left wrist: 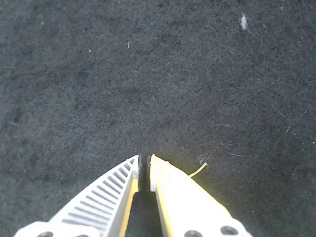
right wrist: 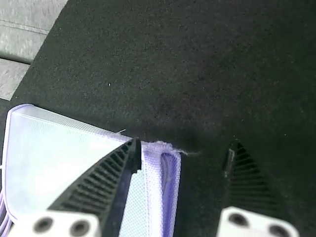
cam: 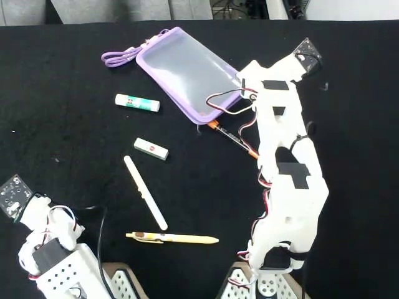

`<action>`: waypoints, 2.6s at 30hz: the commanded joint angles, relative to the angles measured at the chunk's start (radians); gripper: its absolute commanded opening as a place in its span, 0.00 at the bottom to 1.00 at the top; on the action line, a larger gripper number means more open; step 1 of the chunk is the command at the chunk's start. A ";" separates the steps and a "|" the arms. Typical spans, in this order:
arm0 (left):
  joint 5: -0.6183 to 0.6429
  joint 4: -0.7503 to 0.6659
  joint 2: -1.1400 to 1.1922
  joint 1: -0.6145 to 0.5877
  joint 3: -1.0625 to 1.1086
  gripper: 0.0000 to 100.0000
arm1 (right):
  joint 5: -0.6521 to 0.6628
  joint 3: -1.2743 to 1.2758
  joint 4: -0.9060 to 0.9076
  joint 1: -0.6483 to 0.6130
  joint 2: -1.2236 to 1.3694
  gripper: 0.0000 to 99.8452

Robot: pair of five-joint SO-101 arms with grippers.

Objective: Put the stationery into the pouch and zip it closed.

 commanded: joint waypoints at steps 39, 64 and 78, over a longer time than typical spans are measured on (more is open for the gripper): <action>-0.002 0.005 -0.002 -0.007 0.022 0.05 | -0.040 0.205 0.008 -0.149 -0.223 0.28; -0.002 0.005 -0.002 -0.007 0.022 0.05 | -0.032 0.309 -0.279 -0.160 -0.165 0.02; -0.002 0.005 -0.002 -0.007 0.022 0.05 | -0.029 0.298 0.052 -0.157 -0.410 0.01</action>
